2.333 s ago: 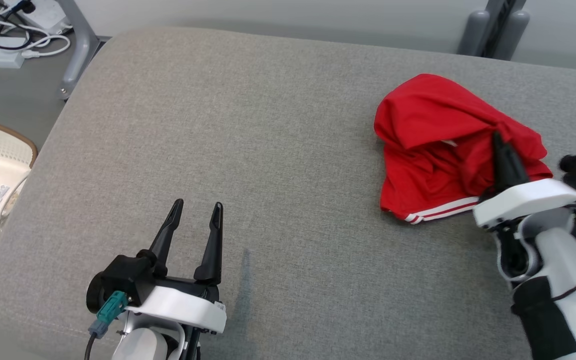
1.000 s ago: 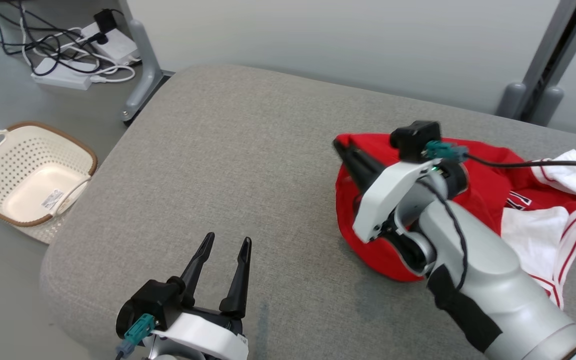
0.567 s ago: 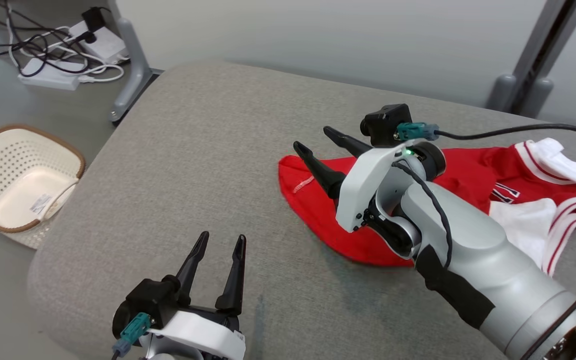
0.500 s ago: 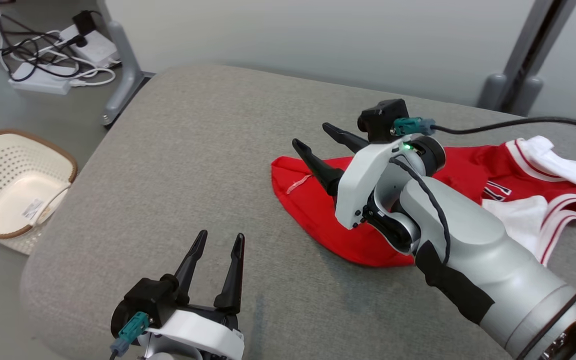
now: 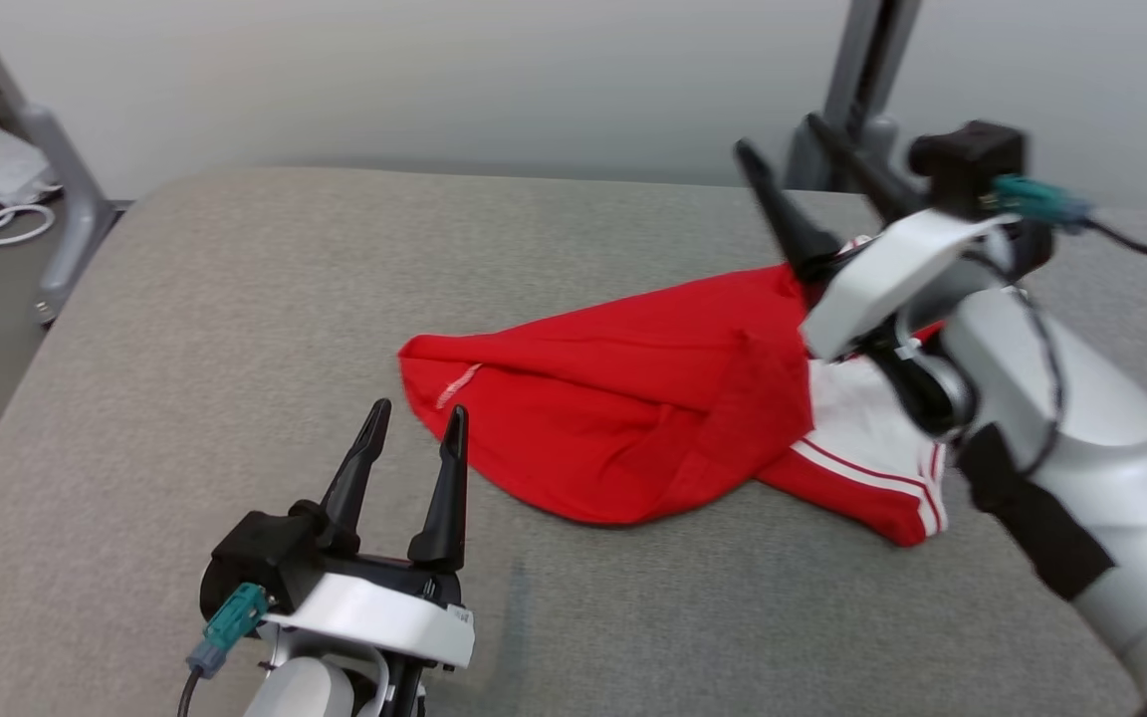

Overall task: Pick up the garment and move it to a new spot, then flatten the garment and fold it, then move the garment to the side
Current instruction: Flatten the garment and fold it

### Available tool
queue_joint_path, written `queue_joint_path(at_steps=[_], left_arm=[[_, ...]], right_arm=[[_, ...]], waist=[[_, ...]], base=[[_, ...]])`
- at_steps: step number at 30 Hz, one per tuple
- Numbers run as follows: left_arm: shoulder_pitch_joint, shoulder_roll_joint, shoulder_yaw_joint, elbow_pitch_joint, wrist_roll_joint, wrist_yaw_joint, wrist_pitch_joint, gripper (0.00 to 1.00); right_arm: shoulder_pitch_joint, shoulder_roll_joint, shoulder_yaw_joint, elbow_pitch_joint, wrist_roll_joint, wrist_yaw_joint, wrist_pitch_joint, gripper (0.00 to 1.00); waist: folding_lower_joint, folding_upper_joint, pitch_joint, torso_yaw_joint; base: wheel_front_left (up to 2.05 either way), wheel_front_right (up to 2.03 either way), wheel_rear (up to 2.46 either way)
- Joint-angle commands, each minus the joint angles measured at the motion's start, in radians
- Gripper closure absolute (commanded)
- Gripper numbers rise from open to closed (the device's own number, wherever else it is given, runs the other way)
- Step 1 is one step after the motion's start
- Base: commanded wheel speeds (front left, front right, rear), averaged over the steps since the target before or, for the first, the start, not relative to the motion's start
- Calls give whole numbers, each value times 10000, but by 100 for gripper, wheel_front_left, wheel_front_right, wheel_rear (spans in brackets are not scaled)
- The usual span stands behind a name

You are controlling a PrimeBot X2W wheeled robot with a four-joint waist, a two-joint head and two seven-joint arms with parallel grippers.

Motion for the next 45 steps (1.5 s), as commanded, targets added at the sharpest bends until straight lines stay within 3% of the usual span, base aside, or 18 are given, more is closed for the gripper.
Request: queue_joint_path(at_steps=[1, 3, 7, 13, 19, 28, 36, 45], left_arm=[[-210, 39, 36, -80, -49, 50, -40, 0], [-299, 39, 60, -134, -120, 60, -40, 0], [-424, 42, 199, -222, -234, 71, -40, 0], [-553, 41, 190, -108, -193, -32, -40, 0], [-678, 39, 187, 80, -273, -85, -40, 0], [-1448, 42, -375, 1309, -388, -388, -40, 0], [-2618, 42, -525, 3085, -561, -15, -40, 0], [-3794, 128, -391, 5009, -879, -34, 189, 0]], right_arm=[[373, -412, -795, -821, -463, -1, -109, 0], [1410, -858, -1876, -1805, -1089, -2, -86, 0], [3440, -1030, -3955, -3521, -2271, -1, -72, 0], [6155, -183, -6347, -5229, -3700, -1, -74, 0], [7313, 444, -7172, -6115, -4586, -1, -75, 0], [7656, 924, -7728, -6468, -4943, -1, -76, 0], [7568, 1151, -7797, -6588, -4920, -1, -77, 0], [7525, 1297, -7750, -6629, -4830, -1, -77, 0]], waist=[[0, 0, 56, -499], [0, 0, 80, -759], [0, 0, 132, -1300], [0, 0, 253, -1911], [0, 0, 443, -2382], [0, 0, 1022, -3360], [0, 0, 1498, -4295], [0, 0, 1800, -4951]], base=[[0, 0, 0], [0, 0, 0], [0, 0, 0], [0, 0, 0], [0, 0, 0], [0, 0, 0], [0, 0, 0], [0, 0, 0]])
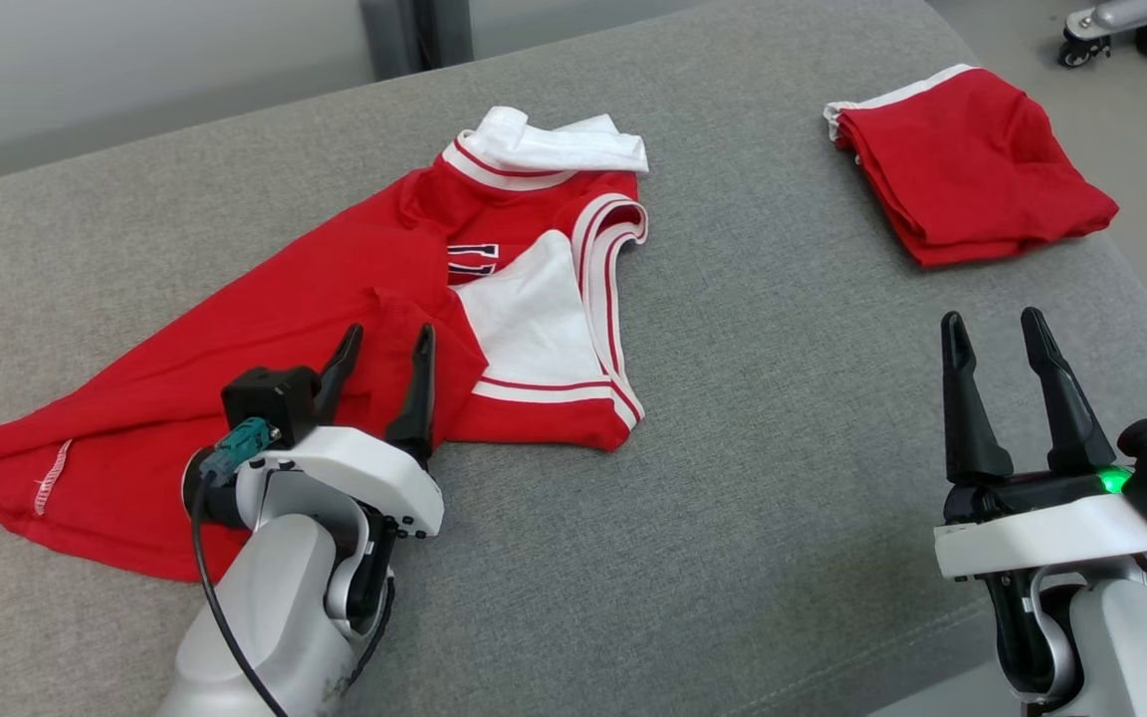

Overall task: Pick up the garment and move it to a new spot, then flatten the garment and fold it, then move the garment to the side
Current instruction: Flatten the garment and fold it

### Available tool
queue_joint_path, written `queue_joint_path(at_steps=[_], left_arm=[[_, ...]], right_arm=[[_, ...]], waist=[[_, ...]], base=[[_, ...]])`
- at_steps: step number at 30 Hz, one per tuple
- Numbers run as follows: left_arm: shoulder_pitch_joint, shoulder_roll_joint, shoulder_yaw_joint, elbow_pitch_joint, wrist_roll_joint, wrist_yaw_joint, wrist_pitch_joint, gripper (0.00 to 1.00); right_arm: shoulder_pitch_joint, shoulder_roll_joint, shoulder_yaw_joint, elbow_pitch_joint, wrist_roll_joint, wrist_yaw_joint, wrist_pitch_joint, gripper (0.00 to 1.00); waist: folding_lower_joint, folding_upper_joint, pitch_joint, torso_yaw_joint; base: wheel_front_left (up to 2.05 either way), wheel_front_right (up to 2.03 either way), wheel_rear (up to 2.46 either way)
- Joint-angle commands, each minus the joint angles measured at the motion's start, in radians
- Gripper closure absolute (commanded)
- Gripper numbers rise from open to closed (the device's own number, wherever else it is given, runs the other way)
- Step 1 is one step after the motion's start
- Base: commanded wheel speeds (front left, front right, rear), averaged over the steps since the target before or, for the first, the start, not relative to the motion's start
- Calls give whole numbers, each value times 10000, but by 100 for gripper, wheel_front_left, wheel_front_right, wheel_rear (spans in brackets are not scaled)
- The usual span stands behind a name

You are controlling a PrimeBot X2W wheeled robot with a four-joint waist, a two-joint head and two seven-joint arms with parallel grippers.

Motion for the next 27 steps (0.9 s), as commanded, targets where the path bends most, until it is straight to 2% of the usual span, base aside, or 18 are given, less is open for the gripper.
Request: queue_joint_path(at_steps=[1, 6, 8, 13, 15, 17, 23, 25, 27], left_arm=[[-218, 88, 47, 150, -45, -38, 27, 0], [-556, 91, -104, 694, -191, -447, 219, 2], [-638, 89, -142, 777, -204, -569, 165, 100], [-733, 79, -43, 573, -296, -668, 7, 100], [-923, 82, 316, 141, -710, -804, -52, 100], [-1230, 342, 523, -256, -876, -890, -34, 100], [-3048, 1949, 1176, -1165, -968, -898, 1217, 100], [-3850, 2722, 1332, -1232, -762, -790, 1786, 100], [-4540, 3243, 1456, -1075, -705, -681, 2332, 100]], right_arm=[[-28, -3, -10, -21, 48, -1, -6, 0], [23, 30, -109, -23, 70, -1, -6, 0], [50, 32, -122, -20, 64, -1, -6, 0], [81, 37, -171, 19, 26, -1, -6, 0], [45, 39, -112, 1, 16, -1, -6, 0], [5, 36, -56, -23, 17, -1, -6, 0], [-313, 32, 257, -85, 83, -1, -6, 0], [-443, 28, 414, -90, 161, -1, -6, 0], [-604, 33, 573, -104, 263, -1, -6, 0]], waist=[[0, -1, 91, -122], [0, -1, 158, -224], [0, -1, 151, -228], [0, -1, 92, -164], [0, -1, 77, -46], [0, -1, 115, 50], [0, -1, 512, 177], [0, -1, 719, 136], [0, -1, 954, 59]], base=[[0, 0, 0], [0, 0, 0], [0, 0, 0], [0, 0, 0], [0, 0, 0], [0, 0, 0], [0, 0, 0], [0, 0, 0], [0, 0, 0]])
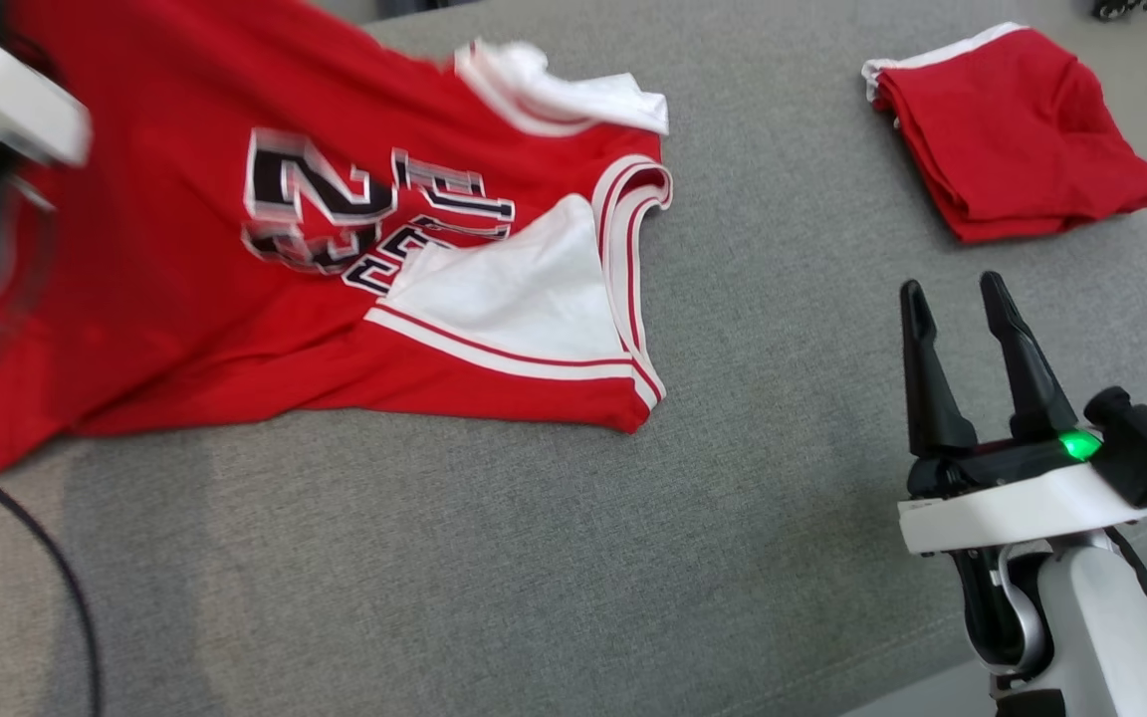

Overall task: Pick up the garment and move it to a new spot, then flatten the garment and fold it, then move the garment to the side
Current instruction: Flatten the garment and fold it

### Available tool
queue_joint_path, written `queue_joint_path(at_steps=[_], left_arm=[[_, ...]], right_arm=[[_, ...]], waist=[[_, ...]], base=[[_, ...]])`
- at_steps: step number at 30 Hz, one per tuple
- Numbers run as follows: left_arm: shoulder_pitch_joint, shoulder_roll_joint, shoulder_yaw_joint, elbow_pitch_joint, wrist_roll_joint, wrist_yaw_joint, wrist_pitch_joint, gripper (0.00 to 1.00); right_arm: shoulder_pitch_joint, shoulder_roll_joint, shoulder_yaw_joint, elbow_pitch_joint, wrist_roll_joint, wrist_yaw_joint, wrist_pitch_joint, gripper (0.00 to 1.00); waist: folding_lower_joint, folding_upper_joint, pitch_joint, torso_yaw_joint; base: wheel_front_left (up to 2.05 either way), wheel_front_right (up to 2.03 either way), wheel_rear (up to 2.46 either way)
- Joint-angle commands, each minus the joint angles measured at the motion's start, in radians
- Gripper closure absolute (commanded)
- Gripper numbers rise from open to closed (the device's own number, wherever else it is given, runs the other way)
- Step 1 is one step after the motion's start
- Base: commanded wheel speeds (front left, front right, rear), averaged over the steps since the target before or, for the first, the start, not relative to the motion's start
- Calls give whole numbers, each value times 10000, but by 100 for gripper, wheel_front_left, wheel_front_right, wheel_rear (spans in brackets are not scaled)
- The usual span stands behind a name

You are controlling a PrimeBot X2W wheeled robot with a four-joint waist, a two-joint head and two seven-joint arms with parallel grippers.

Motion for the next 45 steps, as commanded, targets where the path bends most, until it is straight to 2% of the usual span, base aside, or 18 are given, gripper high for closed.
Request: queue_joint_path(at_steps=[1, 4, 6, 7, 8, 12, 14, 17, 23, 28, 29, 33, 38, 45], left_arm=[[-441, 250, 121, 219, -2, 114, 281, 100], [-1284, 921, 252, 896, 203, 331, 818, 100], [-1690, 1175, 258, 1465, 293, 467, 1087, 100], [-1870, 1261, 288, 1756, 374, 616, 1096, 55], [-2014, 1335, 299, 2110, 435, 761, 1114, 0], [-2418, 1474, 336, 3078, 618, 1118, 599, 0], [-2557, 1335, 461, 3402, 493, 1194, 162, 0], [-2615, 1180, 412, 3761, 513, 939, -529, 0], [-2128, 513, 131, 4029, 451, 139, -1900, 0], [-1128, -49, -9, 3590, 434, -206, -2382, 0], [-1128, -49, -9, 3590, 434, -206, -2382, 0], [198, -422, -21, 2714, 290, -420, -2463, 0], [2308, -677, 193, 870, 419, -557, -2473, 0], [5009, -1627, 489, -1499, 812, -253, -2474, 0]], right_arm=[[-179, -40, 99, -29, 130, -1, -6, 0], [-376, -40, 381, -36, 286, -1, -6, 0], [-512, -38, 556, -57, 386, -1, -6, 0], [-561, -37, 614, -61, 441, -1, -6, 0], [-618, -41, 670, -63, 490, -1, -6, 0], [-793, -38, 1047, -34, 586, -1, -6, 0], [-871, -39, 1159, -24, 583, -1, -6, 0], [-956, -36, 1178, -6, 486, -1, -6, 0], [-1085, -40, 1214, 380, 199, -1, -6, 0], [-1267, -397, 1376, 1230, 447, -1, -5, 0], [-1267, -397, 1376, 1230, 447, -1, -5, 0], [-1493, -800, 1449, 2216, 912, -1, 203, 0], [-1821, -1236, 1643, 3068, 1674, -1, 702, 0], [-2292, -1829, 1936, 4095, 2546, -1, 973, 0]], waist=[[0, 0, 306, -127], [0, 0, 632, -322], [0, 0, 834, -446], [0, 0, 923, -487], [0, 0, 1005, -516], [0, 0, 1162, -565], [0, 0, 1170, -506], [0, 0, 1065, -268], [0, 0, 399, 524], [0, 0, -315, 1372], [0, 0, -315, 1372], [0, 0, -877, 2109], [0, 0, -1353, 2973], [0, 0, -1736, 3989]], base=[[0, 0, 0], [0, 0, 0], [0, 0, 0], [0, 0, 0], [0, 0, 0], [0, 0, 0], [0, 0, 0], [0, 0, 0], [0, 0, 0], [0, 0, 0], [0, 0, 0], [0, 0, 0], [0, 0, 0], [0, 0, 0]])
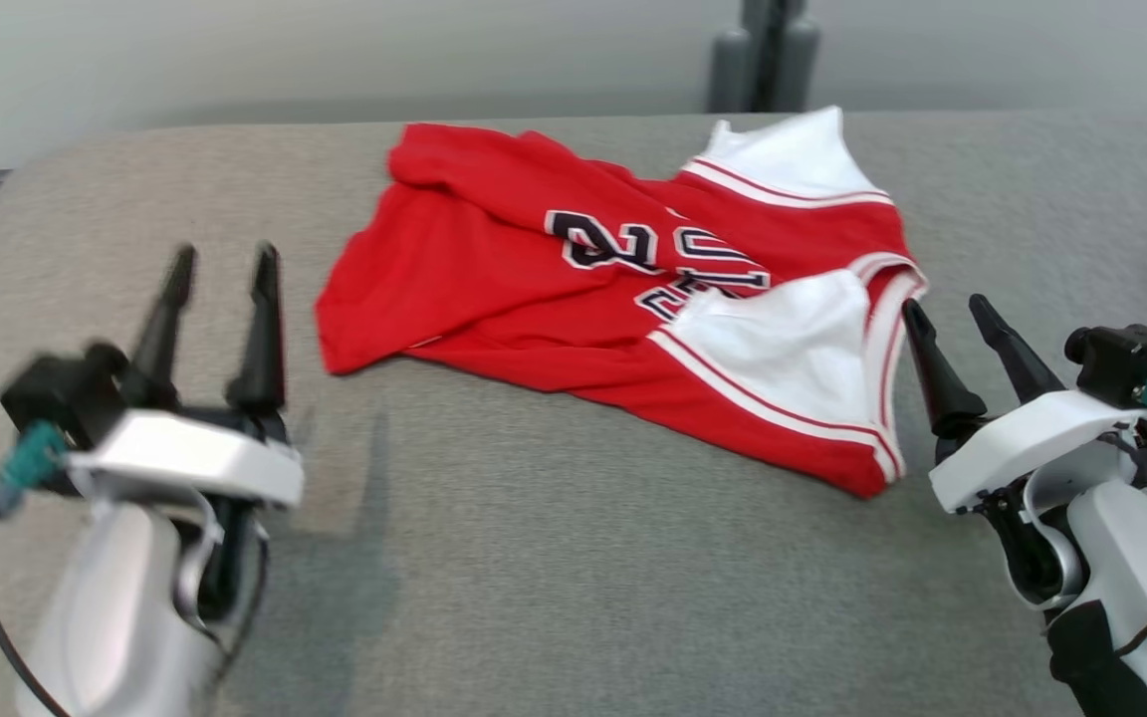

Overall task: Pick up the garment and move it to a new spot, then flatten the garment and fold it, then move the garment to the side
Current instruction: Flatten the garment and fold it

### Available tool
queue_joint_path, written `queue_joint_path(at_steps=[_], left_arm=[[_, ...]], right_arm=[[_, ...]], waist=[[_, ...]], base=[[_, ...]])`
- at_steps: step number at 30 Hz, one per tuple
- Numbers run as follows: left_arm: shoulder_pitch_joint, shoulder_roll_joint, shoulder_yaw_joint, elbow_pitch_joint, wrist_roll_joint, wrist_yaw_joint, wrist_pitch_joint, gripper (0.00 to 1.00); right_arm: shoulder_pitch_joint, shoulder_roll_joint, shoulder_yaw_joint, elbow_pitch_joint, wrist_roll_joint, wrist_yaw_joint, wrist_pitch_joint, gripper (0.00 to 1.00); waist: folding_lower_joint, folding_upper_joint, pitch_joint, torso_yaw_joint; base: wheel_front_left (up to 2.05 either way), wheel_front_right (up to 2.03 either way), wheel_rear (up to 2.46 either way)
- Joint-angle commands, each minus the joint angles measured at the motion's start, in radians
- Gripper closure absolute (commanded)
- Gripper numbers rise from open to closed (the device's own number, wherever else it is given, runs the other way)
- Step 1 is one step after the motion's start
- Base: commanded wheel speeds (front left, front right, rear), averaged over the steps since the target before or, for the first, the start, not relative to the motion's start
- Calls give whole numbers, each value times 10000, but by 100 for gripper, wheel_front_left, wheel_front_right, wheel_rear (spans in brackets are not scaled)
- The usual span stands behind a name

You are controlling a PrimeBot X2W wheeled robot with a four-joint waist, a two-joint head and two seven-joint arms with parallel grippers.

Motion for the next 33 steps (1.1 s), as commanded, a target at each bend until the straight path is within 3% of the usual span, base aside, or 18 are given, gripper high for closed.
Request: queue_joint_path(at_steps=[1, 9, 23, 24, 25, 26, 27, 33], left_arm=[[291, -105, 33, -227, 83, 35, -33, 0], [1821, -1071, 26, -1338, 266, 57, -34, 0], [1843, -1421, 67, -1293, 733, -163, -35, 0], [1822, -1433, 88, -1279, 749, -172, -35, 0], [1807, -1446, 113, -1265, 761, -174, -35, 0], [1790, -1458, 129, -1244, 778, -183, -35, 0], [1773, -1468, 128, -1210, 796, -200, -35, 0], [1698, -1502, 191, -1167, 883, -257, -36, 0]], right_arm=[[-132, -109, 45, 125, 120, -1, 67, 0], [-770, -591, 469, 1650, 956, -1, 669, 0], [-1579, -828, 1112, 3104, 1932, -1, 497, 0], [-1617, -816, 1189, 3130, 2001, -1, 512, 13], [-1662, -819, 1254, 3150, 2058, -1, 504, 54], [-1698, -819, 1311, 3170, 2147, -1, 518, 84], [-1728, -818, 1389, 3196, 2211, -1, 533, 100], [-1732, -815, 1905, 2935, 2557, -1, 270, 100]], waist=[[0, -1, -304, 520], [0, -1, -232, 1309], [0, -1, 252, 1773], [0, -1, 271, 1769], [0, -1, 285, 1756], [0, -1, 294, 1736], [0, -1, 299, 1714], [0, -1, 217, 1513]], base=[[0, 0, 0], [0, 0, 0], [0, 0, 0], [0, 0, 0], [0, 0, 0], [0, 0, 0], [0, 0, 0], [0, 0, 0]])
